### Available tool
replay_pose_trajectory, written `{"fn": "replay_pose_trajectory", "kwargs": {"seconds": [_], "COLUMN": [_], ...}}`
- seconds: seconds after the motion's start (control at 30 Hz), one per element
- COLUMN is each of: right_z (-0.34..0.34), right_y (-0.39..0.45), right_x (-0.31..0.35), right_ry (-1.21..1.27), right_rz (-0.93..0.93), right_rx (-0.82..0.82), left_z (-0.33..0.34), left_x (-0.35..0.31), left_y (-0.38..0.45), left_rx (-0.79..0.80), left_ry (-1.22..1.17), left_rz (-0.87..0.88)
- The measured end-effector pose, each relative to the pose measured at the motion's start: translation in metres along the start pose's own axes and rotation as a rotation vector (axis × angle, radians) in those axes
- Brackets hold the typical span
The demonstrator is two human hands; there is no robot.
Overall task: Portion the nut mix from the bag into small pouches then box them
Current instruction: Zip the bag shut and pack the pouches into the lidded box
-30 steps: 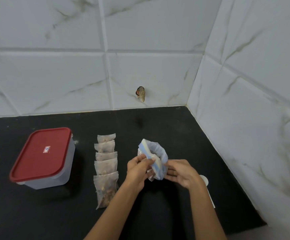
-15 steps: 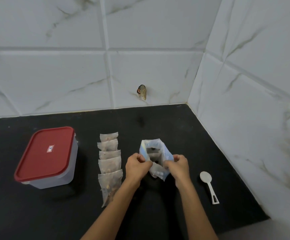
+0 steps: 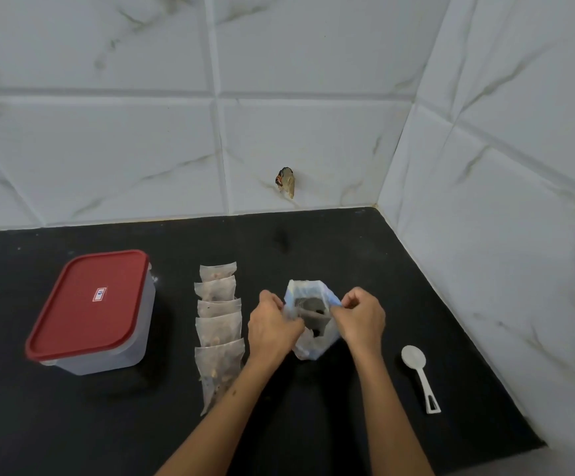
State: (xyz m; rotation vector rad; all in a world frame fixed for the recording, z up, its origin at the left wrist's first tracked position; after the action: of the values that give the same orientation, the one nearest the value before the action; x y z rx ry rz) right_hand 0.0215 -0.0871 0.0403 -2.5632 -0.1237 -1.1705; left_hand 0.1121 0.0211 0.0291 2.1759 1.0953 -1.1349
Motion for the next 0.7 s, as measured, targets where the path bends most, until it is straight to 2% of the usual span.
{"fn": "replay_pose_trajectory", "kwargs": {"seconds": [0.1,0.2,0.27,0.37,0.43,0.5,0.57,0.63,0.7], "right_z": [-0.001,-0.005,-0.005,-0.002,-0.002,-0.002,-0.002,0.001,0.003], "right_y": [0.007,0.013,0.019,0.027,0.03,0.029,0.029,0.031,0.033], "right_x": [-0.001,0.005,0.008,0.015,0.019,0.024,0.028,0.03,0.032], "right_ry": [0.169,0.289,0.295,0.238,0.244,0.282,0.29,0.25,0.091], "right_rz": [0.179,0.376,0.432,0.478,0.505,0.513,0.471,0.355,0.186], "right_rx": [0.233,0.521,0.602,0.594,0.602,0.611,0.618,0.576,0.384], "left_z": [-0.003,-0.005,-0.008,-0.013,-0.019,-0.024,-0.024,-0.022,-0.02], "left_x": [-0.003,0.001,0.004,0.003,0.0,-0.003,-0.005,-0.004,0.001], "left_y": [0.006,0.016,0.025,0.038,0.042,0.042,0.041,0.039,0.038], "left_rx": [0.063,-0.013,-0.042,0.003,0.081,0.172,0.207,0.149,0.016], "left_ry": [-0.092,-0.214,-0.252,-0.45,-0.671,-0.765,-0.759,-0.667,-0.344], "left_rz": [-0.047,-0.07,-0.079,-0.241,-0.421,-0.506,-0.502,-0.417,-0.178]}}
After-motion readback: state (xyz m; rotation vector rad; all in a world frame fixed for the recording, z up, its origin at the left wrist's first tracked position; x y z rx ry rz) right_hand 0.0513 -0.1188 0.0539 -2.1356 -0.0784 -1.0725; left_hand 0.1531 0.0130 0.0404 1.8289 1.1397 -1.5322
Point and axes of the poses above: each hand's wrist, its own y-axis towards the middle knuckle, its own z-axis out of the palm, x = y × z, the point moved 1 cm from there along y, towards the middle knuckle, and after that the axes turned 14 degrees about z, right-handed, at the moved point
